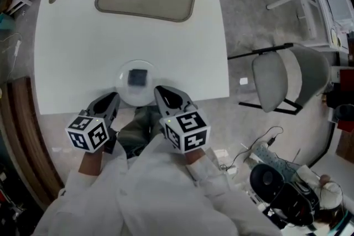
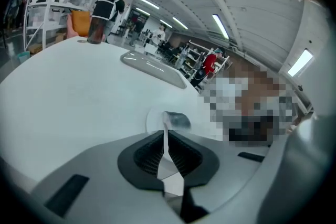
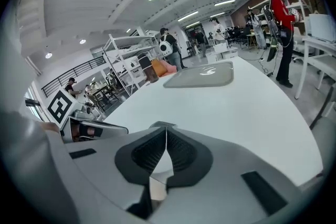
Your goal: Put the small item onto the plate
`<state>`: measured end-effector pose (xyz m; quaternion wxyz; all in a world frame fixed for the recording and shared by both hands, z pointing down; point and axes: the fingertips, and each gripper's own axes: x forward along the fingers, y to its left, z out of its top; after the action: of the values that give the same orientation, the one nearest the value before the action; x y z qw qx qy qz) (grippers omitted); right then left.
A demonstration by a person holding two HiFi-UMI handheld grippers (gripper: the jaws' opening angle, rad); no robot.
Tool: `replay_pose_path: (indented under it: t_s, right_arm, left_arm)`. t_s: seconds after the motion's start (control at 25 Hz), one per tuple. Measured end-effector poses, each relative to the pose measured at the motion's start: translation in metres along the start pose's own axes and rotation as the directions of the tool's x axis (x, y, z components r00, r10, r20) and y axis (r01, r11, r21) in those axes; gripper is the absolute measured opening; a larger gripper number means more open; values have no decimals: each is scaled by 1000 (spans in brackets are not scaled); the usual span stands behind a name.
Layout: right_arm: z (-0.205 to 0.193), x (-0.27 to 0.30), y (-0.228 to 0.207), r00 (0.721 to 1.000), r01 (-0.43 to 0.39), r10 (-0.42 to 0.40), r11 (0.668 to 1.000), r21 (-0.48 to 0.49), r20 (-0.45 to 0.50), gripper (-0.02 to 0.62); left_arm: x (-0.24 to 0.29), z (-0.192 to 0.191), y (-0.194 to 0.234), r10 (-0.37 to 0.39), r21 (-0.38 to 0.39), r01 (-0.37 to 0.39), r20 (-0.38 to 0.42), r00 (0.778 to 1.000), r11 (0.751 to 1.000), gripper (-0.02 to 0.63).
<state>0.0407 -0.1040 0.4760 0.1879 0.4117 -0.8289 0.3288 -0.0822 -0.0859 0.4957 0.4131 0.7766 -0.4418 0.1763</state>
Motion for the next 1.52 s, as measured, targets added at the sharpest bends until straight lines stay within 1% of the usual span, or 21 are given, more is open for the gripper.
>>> replay_pose_path:
  t_s: [0.16,0.28,0.4,0.48,0.68,0.72,0.8,1.28,1.52]
  right_arm:
    - [-13,7,2,1000,0,1,1000,11,-27,15]
    - [-20,12,2,999,-6,7,1000,28,-42,16]
    - [-27,15,2,998,2,0,1000,30,-56,17]
    - [-31,16,0,998,18,-16,999,36,-62,17]
    - [-34,17,-21,995,73,-71,997,37,-65,20]
    - [-34,18,-21,995,79,-76,996,39,-67,28]
    - [-35,22,-21,994,81,-78,995,49,-75,75]
    - [-48,34,-34,988,107,-98,992,73,-120,94]
    - [-50,38,-38,986,111,-101,991,70,-133,94]
  left_arm:
    - [2,-12,10,24,8,-24,-23,999,1000,12]
    - [6,-14,17,29,10,-29,-44,999,1000,18]
    - [9,-14,20,29,21,-28,-64,998,999,90]
    - [10,-15,22,30,22,-28,-74,997,999,98]
    - [22,-15,21,39,16,-38,-88,995,999,103]
    - [22,-15,23,40,17,-39,-91,995,999,104]
    - [22,-14,26,40,17,-38,-94,995,999,106]
    - [34,-17,31,27,-19,-30,-108,994,999,106]
    - [34,-18,34,23,-45,-28,-98,995,999,106]
